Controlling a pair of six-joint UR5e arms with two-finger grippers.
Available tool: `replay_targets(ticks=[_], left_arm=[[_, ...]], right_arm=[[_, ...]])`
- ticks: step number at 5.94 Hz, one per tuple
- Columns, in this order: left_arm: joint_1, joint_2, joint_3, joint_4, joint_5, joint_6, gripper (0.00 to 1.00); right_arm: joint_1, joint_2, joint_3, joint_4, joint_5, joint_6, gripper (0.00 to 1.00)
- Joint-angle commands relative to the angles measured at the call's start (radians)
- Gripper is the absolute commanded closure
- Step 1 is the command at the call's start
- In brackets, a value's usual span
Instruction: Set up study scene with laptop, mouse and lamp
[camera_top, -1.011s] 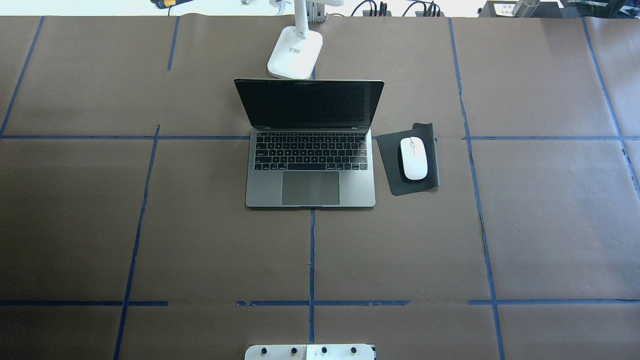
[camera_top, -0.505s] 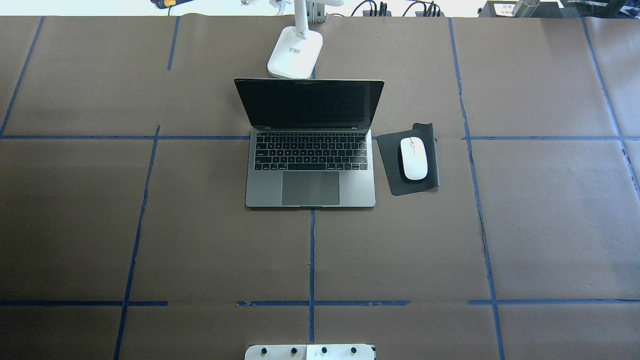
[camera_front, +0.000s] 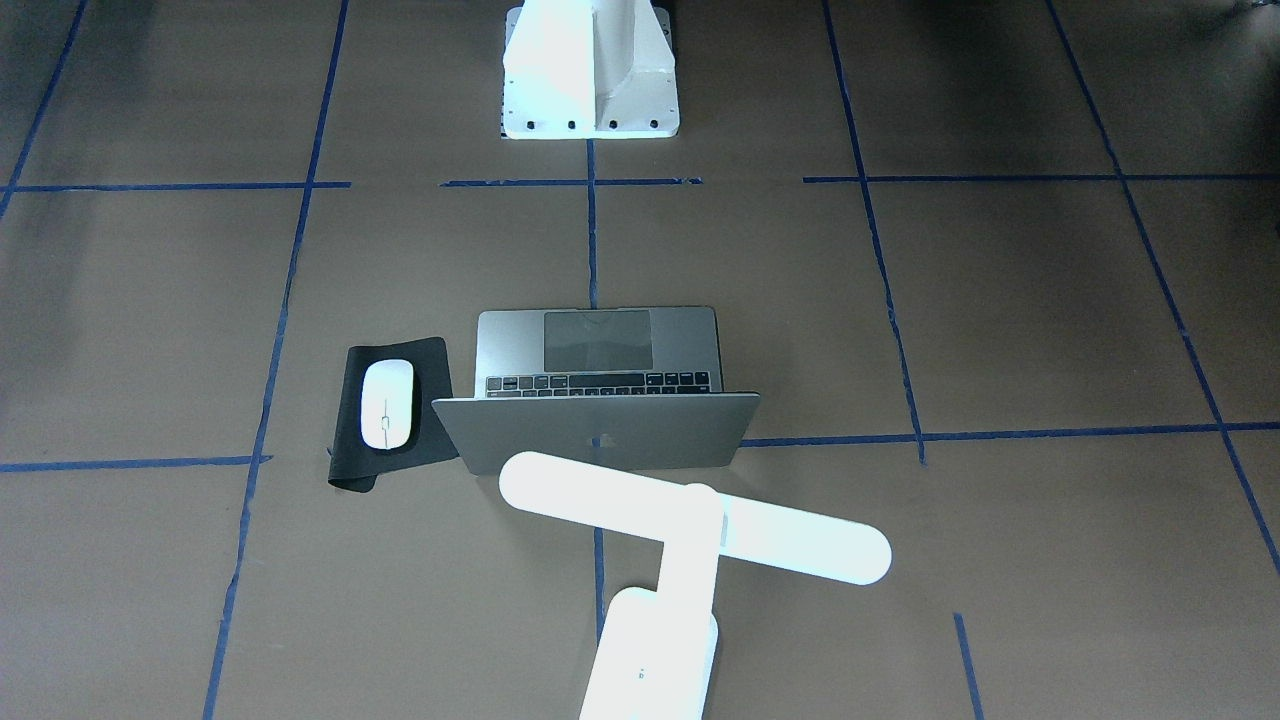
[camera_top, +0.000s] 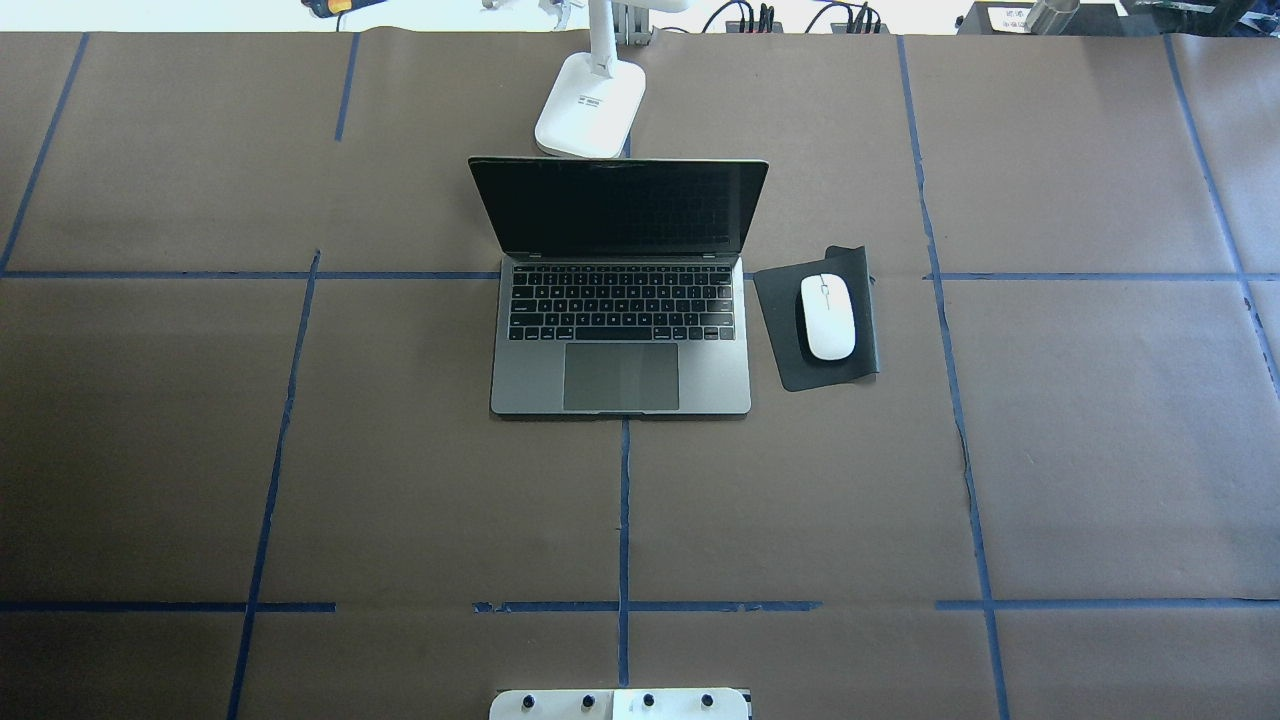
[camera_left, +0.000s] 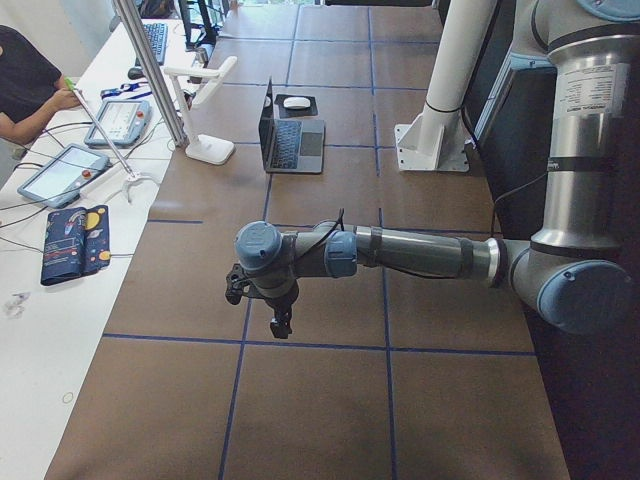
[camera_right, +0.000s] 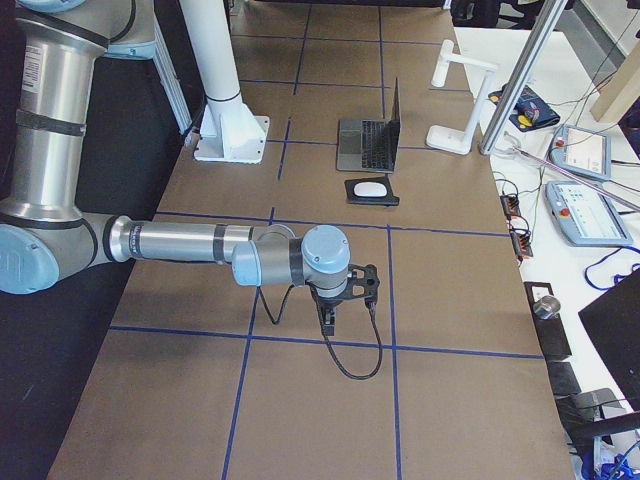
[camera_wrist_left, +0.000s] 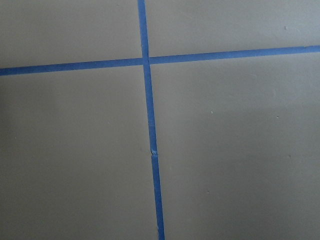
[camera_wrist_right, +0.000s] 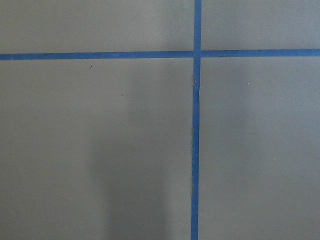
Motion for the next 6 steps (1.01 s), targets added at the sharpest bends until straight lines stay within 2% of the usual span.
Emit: replay_targets(ticks=[1,6], left_arm=[[0.000,-0.003,-0.006,-0.002,0.015,0.002,0.00],[-0.005,0.003,-0.007,0.015,0.077,0.005,0.00]], right_arm=[[-0.023,-0.013,0.028,-0.004,0.000,0.000,0.00],[-0.085,-0.001,0.036,-0.006,0.012,0.001,0.00]])
